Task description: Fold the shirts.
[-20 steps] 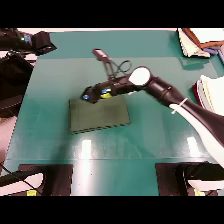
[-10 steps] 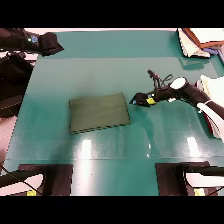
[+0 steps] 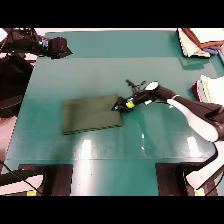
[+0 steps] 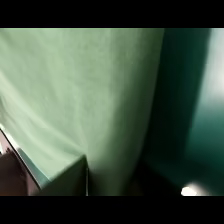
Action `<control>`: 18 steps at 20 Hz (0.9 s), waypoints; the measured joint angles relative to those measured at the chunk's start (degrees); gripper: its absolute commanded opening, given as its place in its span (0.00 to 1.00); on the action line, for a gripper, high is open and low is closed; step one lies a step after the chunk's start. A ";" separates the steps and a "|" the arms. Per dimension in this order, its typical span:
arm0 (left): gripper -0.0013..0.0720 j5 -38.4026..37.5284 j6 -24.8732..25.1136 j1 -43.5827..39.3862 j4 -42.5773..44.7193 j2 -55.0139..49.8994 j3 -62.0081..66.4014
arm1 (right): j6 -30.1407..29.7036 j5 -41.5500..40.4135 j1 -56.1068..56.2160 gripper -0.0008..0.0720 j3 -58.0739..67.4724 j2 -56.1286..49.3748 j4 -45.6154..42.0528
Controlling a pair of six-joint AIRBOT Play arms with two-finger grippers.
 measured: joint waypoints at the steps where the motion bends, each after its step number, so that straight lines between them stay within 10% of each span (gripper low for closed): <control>1: 0.06 0.02 0.00 -0.02 -0.31 0.00 0.00 | -0.31 -0.37 1.57 0.04 1.60 -1.22 0.57; 8: 0.06 1.14 0.00 -3.74 -1.11 -0.02 0.00 | -1.03 -2.51 -2.10 0.04 11.06 2.10 -4.85; 18: 0.06 7.52 0.00 -11.87 -0.85 -0.02 0.00 | 1.64 2.05 -42.12 0.04 19.28 18.40 -20.98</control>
